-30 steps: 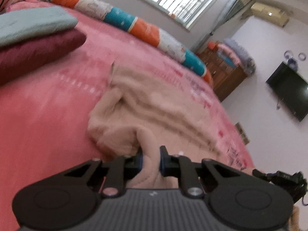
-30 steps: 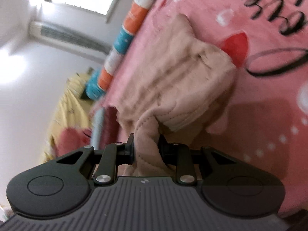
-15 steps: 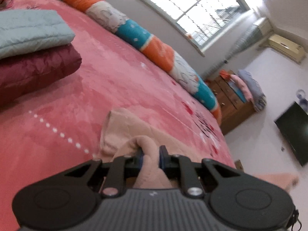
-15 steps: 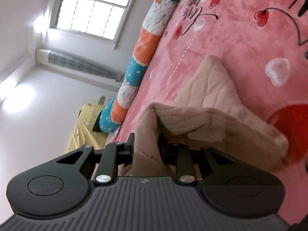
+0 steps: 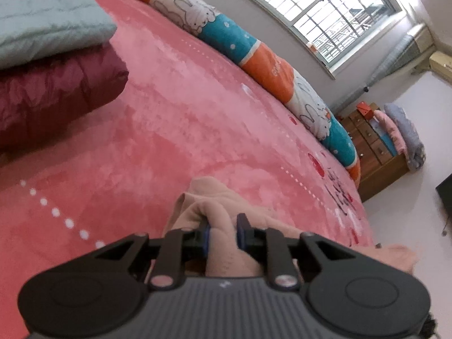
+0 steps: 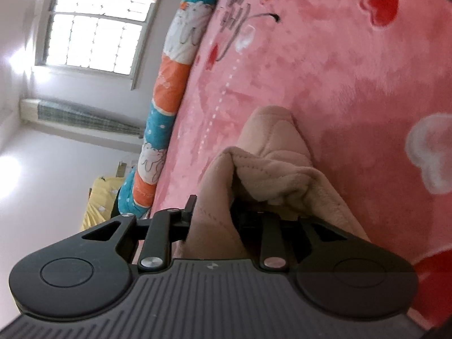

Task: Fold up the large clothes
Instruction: 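Close the right gripper on the jacket edge while the left gripper grasps it too, then open both grippers and release the jacket edge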

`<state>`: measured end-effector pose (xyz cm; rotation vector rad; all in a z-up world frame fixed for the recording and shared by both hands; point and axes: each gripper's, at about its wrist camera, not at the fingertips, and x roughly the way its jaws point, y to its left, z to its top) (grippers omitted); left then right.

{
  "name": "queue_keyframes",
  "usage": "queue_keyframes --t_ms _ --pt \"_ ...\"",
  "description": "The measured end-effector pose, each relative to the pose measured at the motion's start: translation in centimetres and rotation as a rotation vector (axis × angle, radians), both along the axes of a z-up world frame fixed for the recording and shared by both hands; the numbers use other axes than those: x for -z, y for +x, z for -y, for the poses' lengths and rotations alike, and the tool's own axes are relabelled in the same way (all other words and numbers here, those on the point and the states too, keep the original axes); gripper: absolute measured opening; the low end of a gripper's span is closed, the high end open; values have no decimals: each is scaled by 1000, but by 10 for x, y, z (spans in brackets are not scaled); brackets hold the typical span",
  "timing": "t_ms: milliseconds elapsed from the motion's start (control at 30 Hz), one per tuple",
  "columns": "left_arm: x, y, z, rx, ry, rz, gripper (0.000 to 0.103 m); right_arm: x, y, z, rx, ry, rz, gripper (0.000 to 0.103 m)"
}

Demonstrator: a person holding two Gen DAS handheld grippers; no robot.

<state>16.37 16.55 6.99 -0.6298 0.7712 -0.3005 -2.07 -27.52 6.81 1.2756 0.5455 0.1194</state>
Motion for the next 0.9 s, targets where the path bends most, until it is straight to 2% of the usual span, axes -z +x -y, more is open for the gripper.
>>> queue_keyframes --t_ms 100,167,267,300,333,367,433,500,567,667,733,900 --pt "-7 -3 -5 25 -9 1 21 -1 -5 1 -6 17 6 49" --pt "-13 -4 -6 27 -8 4 23 -7 -9 2 -13 27 36 75" --pt "-24 -7 -9 31 -12 14 28 -19 -12 4 3 62 92 103" --pt "-29 -9 -9 33 -3 23 29 -22 -11 5 9 65 103 103" --pt "-34 -10 -10 25 6 35 34 -27 -11 5 11 57 106 103" --pt "-40 -14 -12 3 18 65 45 -30 -11 6 11 45 109 103" --pt "-56 -20 -19 -49 54 146 54 -39 -14 7 16 16 118 103" --pt "-68 -25 -24 -69 89 194 56 -48 -17 8 41 -21 156 103" --pt "-76 -29 -23 -66 136 208 56 -56 -21 10 63 -42 201 103" --pt "-83 -42 -8 -13 252 259 58 -65 -26 9 92 -53 243 103" --pt "-82 -52 8 33 326 294 59 -70 -29 2 104 -120 251 103" --pt "-62 -60 55 164 439 320 59 -77 -41 -31 108 -422 189 103"
